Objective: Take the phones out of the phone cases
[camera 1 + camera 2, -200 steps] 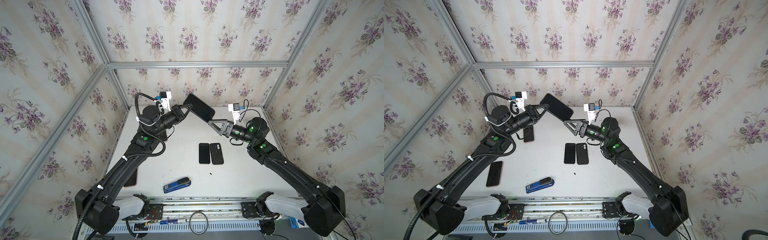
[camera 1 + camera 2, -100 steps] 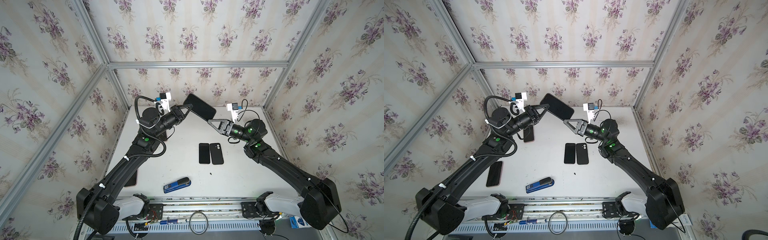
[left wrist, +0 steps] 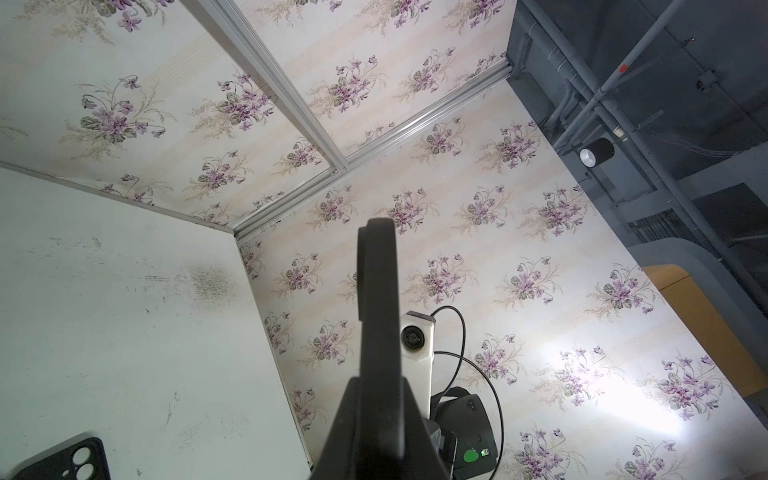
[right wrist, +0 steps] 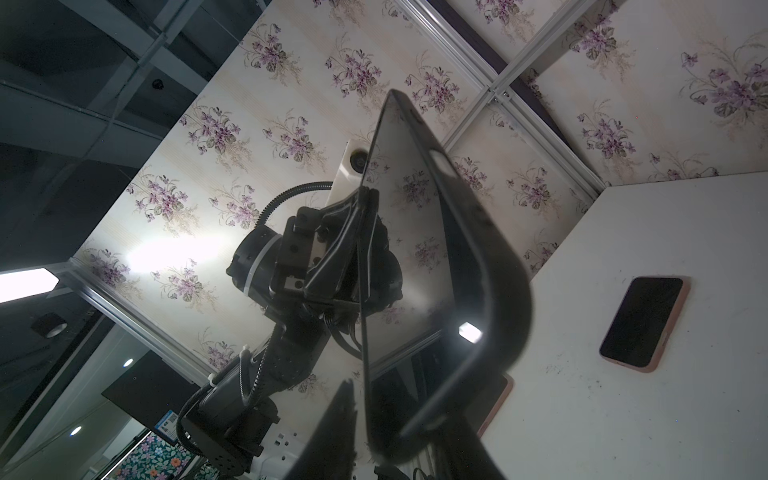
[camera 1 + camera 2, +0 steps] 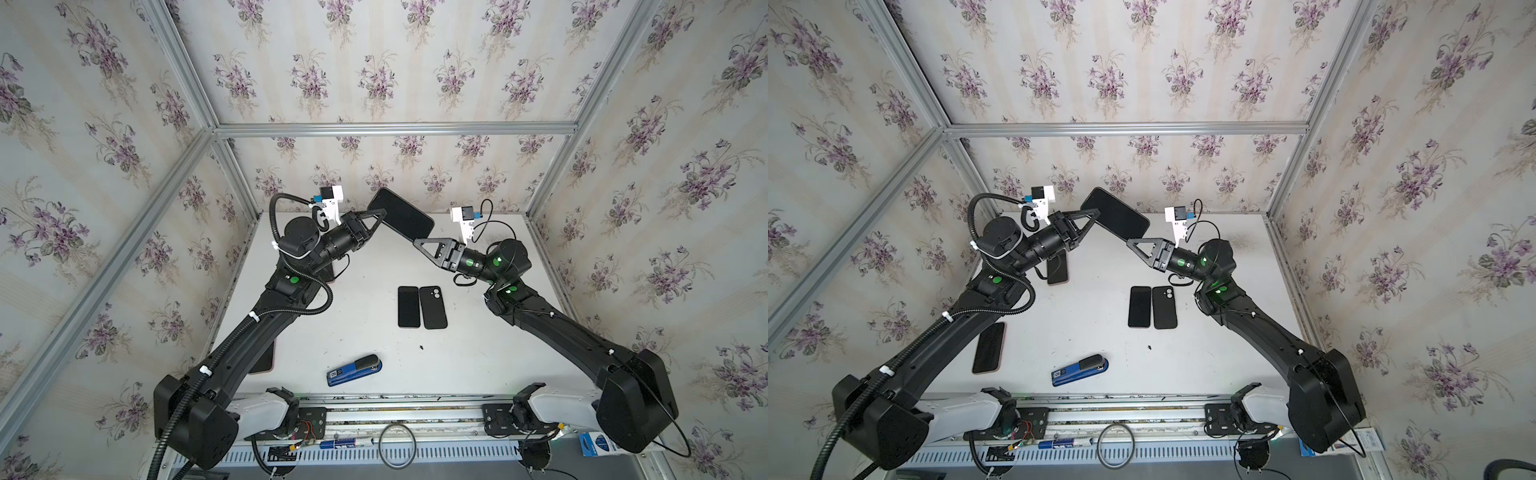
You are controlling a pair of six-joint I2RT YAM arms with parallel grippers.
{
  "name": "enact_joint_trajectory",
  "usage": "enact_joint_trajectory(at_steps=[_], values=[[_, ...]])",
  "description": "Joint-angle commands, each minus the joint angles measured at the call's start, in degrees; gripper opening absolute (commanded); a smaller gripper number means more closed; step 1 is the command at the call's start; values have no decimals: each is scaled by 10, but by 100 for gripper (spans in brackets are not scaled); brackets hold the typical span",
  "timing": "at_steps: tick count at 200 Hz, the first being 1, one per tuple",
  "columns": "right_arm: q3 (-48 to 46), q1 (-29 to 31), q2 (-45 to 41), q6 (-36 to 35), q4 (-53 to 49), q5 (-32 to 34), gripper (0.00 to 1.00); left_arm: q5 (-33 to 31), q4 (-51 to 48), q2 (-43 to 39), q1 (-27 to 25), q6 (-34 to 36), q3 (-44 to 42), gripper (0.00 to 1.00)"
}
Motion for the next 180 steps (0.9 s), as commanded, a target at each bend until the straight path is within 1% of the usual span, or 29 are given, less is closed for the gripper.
enact_joint_trajectory(at_steps=[1,62,80,91,118,133,144,157,170,180], values=[[4,0,4,10,40,-11,28,9,60,0,0,-12,-1,0],[-16,0,3,-1,59,-27,15,20,55,10,1,-26,9,0],[-30,0,1,-17,67,-37,11,26,44,15,0,-31,17,0],[-38,-1,-1,-36,56,-43,6,28,33,15,0,-33,23,0],[-63,-1,-12,-111,27,-51,4,36,-4,17,0,-34,40,0],[-61,-1,-25,-187,-51,-47,3,48,-25,23,0,-39,55,0],[-56,-1,-35,-247,-114,-30,3,56,-31,28,0,-47,61,0],[-52,-1,-43,-304,-161,-9,2,65,-33,33,0,-56,64,0],[-51,0,-54,-346,-189,17,2,70,-41,36,-1,-60,68,0],[-57,0,-60,-373,-187,33,1,75,-47,38,-1,-62,70,0]])
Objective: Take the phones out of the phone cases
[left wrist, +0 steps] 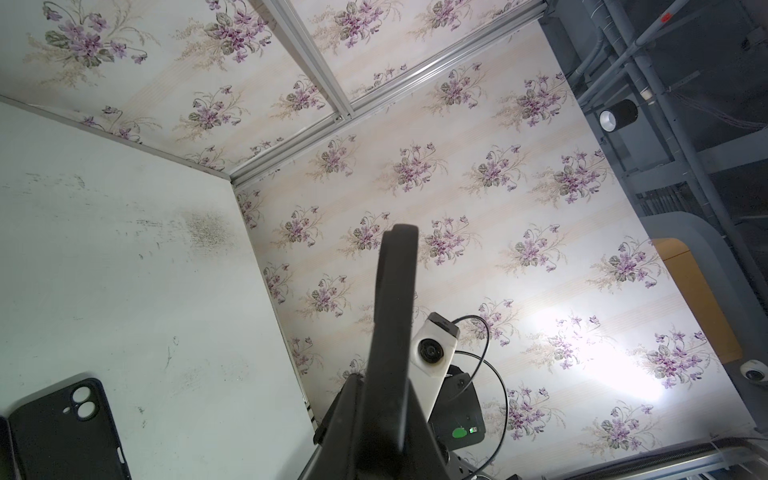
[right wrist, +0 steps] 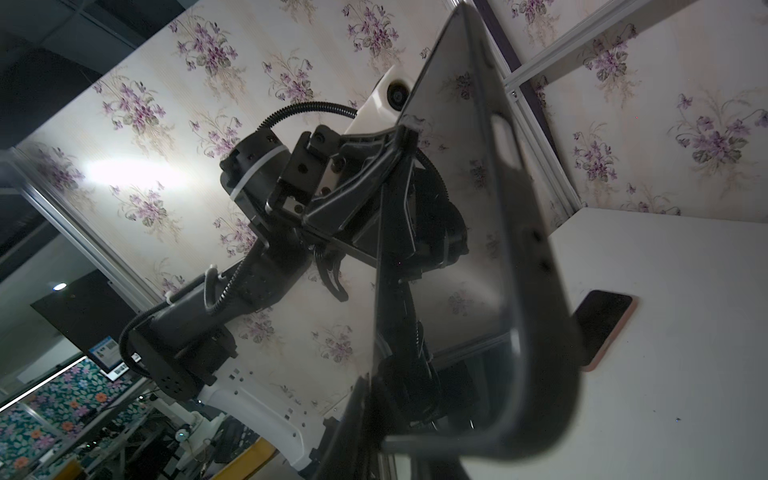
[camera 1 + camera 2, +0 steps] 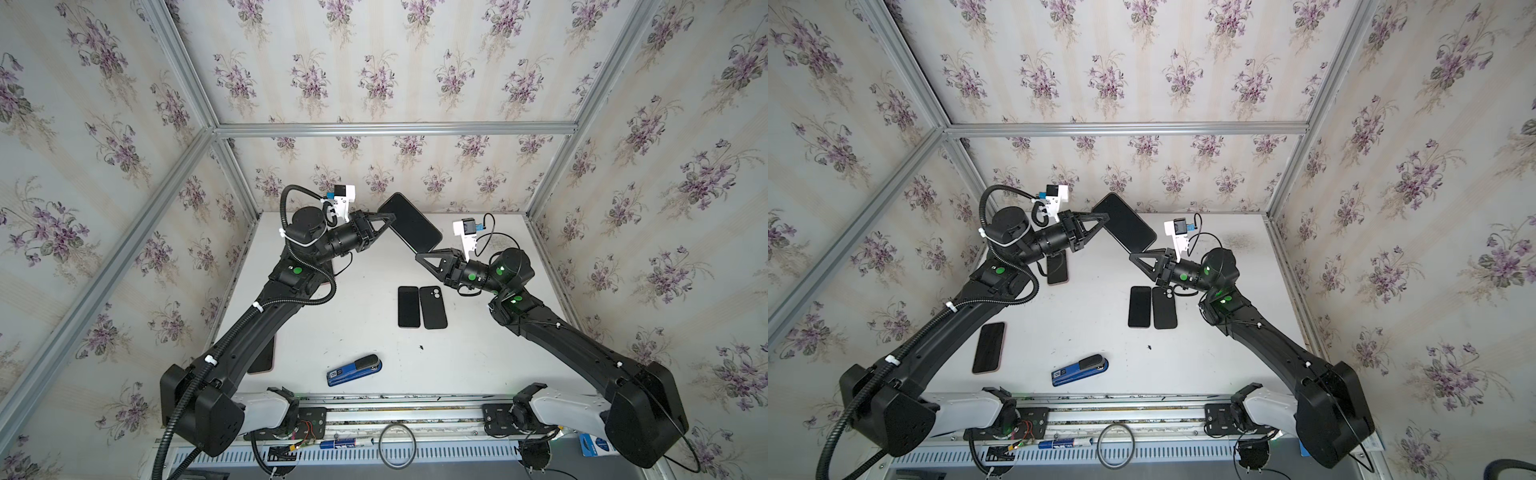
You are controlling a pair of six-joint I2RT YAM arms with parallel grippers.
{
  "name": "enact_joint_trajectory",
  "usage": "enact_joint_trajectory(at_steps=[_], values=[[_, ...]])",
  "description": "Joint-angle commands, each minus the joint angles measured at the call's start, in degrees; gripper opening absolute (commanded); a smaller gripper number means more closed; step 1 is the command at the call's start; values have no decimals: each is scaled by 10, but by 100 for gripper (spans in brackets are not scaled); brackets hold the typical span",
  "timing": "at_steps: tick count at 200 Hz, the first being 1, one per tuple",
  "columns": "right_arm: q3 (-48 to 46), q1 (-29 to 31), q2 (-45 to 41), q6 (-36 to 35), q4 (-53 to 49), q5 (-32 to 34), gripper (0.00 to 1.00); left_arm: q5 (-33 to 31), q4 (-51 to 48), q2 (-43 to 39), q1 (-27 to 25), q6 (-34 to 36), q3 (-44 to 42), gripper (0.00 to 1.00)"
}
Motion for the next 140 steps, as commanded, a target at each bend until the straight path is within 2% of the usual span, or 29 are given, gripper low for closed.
enact_joint_trajectory(at_steps=[1,50,72,100,108,120,140], values=[[-6,-1,-8,-180,-124,54,1,-1,29,1,-1,-59,15,0],[-5,-1,-35,-274,-160,135,5,16,10,8,-1,-55,22,0],[-3,-1,-46,-290,-183,179,8,23,-2,9,0,-42,28,0],[-46,-2,-85,-293,-171,203,25,47,-29,10,5,-8,44,0],[-56,-3,-96,-298,-174,210,34,55,-52,12,8,15,57,0],[-61,-4,-112,-311,-196,217,48,70,-98,14,13,68,81,0],[-48,-12,-126,-339,-249,212,64,86,-211,21,18,191,135,0]])
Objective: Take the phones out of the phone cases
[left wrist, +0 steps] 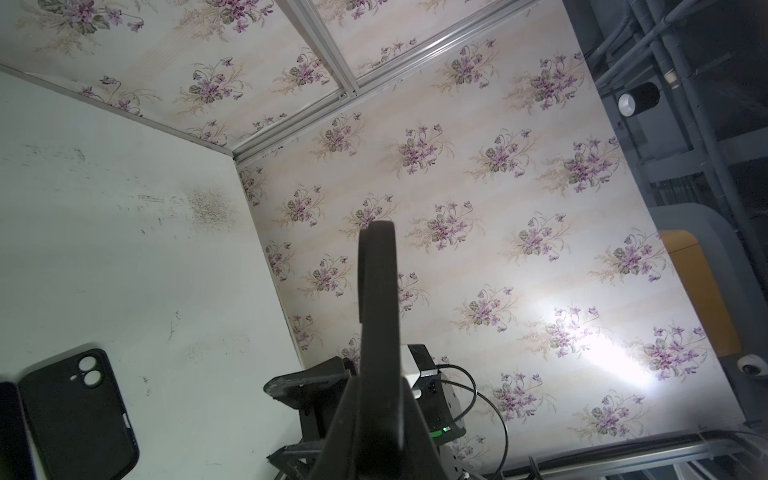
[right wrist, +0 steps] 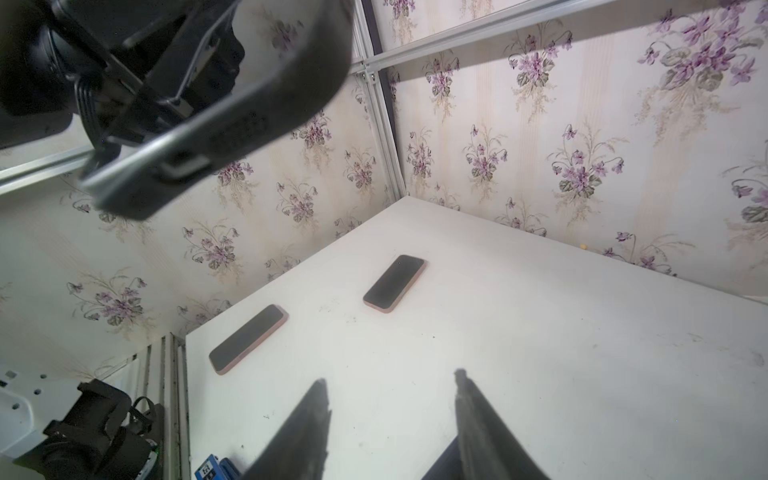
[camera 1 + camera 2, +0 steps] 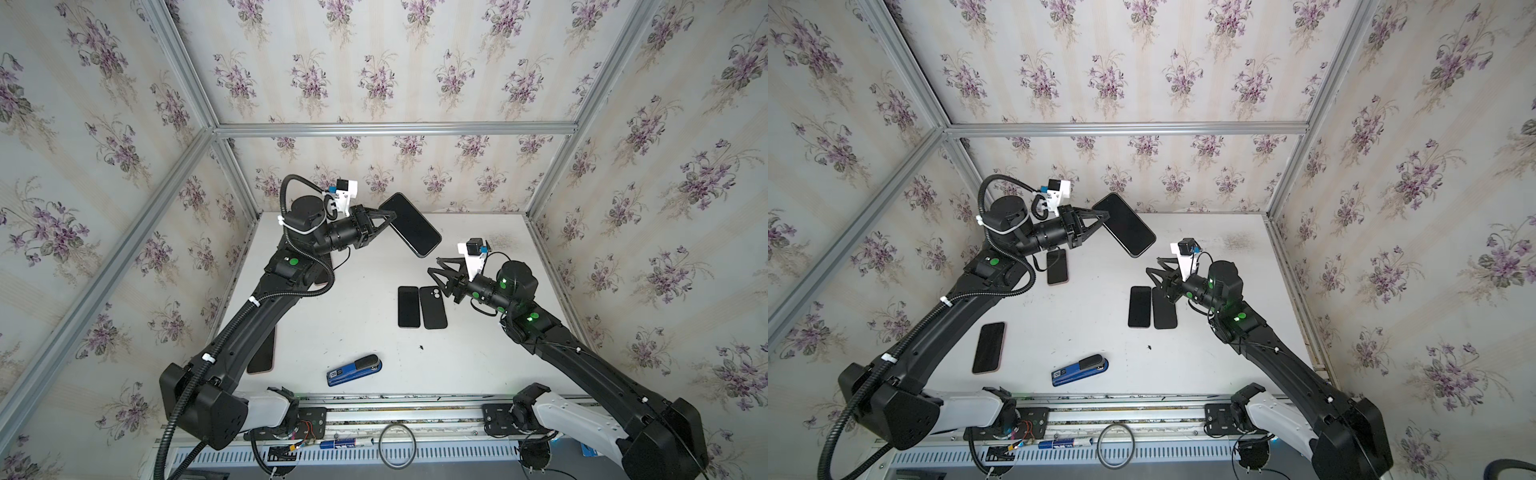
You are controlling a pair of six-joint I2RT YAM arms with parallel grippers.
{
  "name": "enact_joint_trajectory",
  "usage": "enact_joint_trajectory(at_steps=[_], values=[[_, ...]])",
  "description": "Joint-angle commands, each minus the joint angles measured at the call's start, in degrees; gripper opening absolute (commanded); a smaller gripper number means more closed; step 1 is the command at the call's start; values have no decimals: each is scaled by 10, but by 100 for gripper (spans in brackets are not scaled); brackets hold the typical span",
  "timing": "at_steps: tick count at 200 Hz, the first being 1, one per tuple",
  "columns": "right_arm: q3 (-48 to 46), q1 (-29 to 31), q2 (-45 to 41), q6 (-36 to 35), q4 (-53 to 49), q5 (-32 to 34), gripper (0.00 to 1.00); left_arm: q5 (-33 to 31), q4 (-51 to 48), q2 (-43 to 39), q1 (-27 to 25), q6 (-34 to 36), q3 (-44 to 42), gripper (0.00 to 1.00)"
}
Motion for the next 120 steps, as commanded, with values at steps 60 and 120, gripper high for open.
enact_joint_trajectory(at_steps=[60,120], values=[[94,-57,15,-62,-150,-49,69,10,-347,7,6,488,131,0],[153,-68,65,-111,-189,-225,65,31,-377,-37,5,627,113,0]])
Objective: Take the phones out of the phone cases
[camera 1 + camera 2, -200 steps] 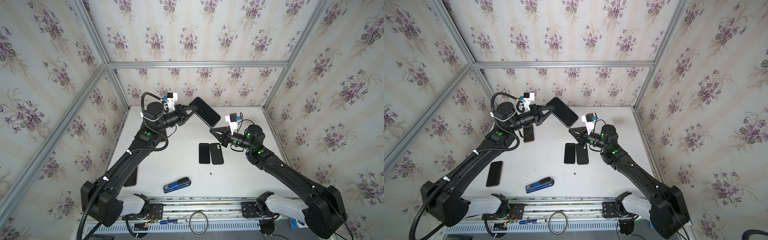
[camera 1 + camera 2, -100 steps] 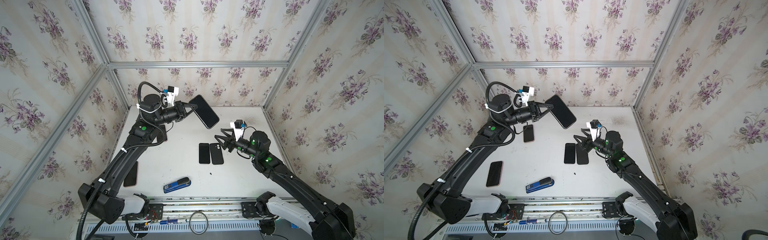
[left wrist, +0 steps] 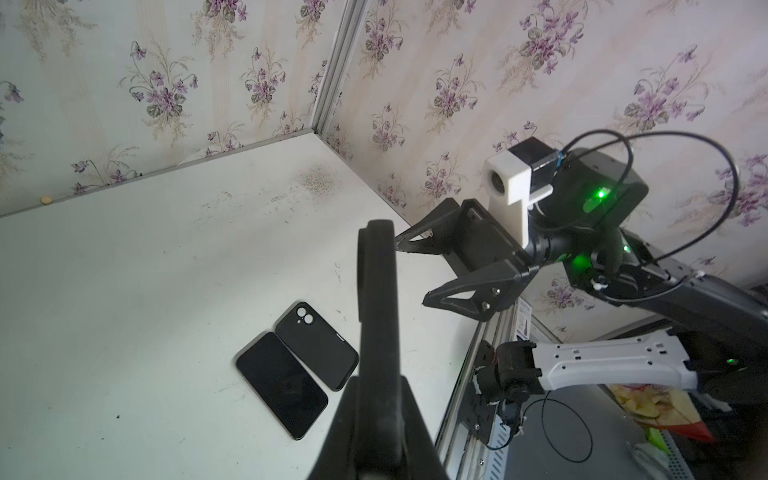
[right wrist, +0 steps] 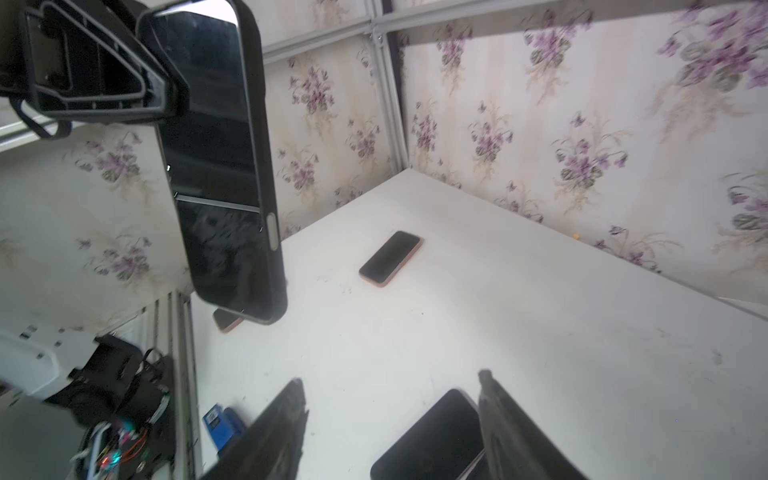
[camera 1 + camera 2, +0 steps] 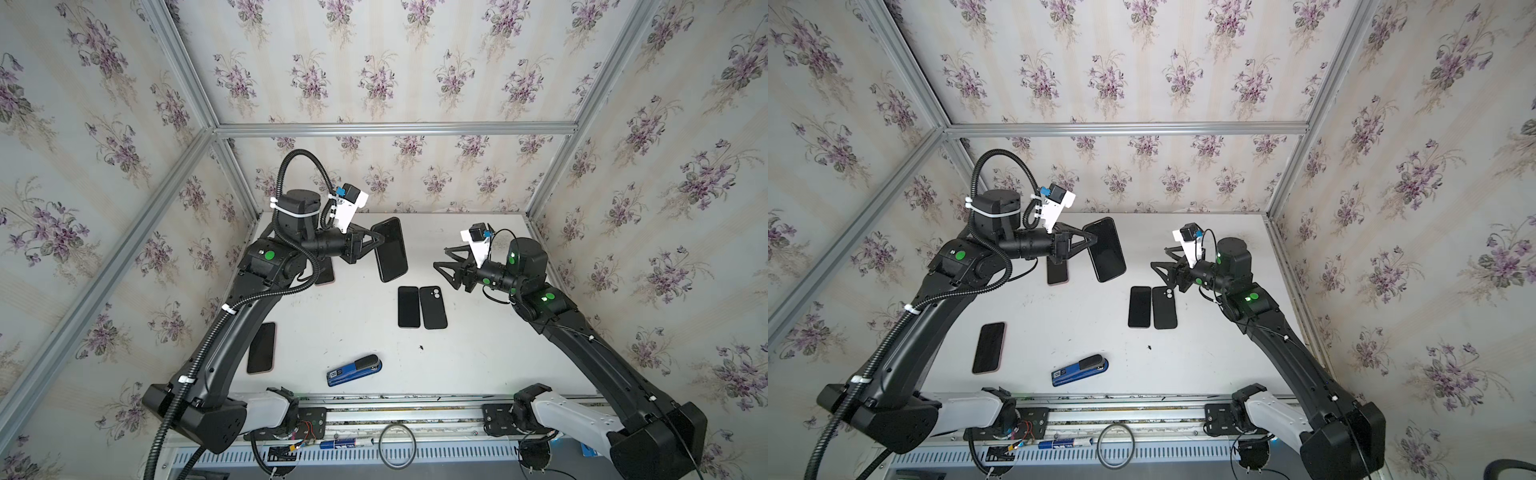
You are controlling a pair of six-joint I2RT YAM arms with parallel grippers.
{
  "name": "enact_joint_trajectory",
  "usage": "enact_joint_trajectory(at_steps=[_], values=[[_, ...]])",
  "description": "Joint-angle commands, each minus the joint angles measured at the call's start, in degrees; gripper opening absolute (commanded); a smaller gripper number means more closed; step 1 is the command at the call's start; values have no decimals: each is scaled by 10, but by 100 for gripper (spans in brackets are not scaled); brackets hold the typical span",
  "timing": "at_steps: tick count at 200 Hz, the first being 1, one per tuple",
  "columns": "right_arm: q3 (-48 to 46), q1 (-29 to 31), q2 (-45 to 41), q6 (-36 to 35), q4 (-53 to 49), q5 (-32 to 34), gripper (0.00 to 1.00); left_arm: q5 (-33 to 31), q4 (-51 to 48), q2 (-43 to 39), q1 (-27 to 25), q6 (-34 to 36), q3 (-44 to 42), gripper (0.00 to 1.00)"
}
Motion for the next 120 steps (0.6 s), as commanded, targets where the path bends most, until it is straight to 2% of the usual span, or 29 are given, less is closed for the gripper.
enact_joint_trajectory(at_steps=[1,38,63,120], values=[[13,-1,15,-22,-5,-111,65,37,4,-16,-1,87,-2,0],[-6,3,46,37,111,-230,57,84,6,-26,-7,113,-6,0],[-2,15,59,21,109,-244,55,102,10,-26,-12,120,-6,0],[-6,40,68,-3,107,-271,54,97,19,-22,-29,130,0,0]])
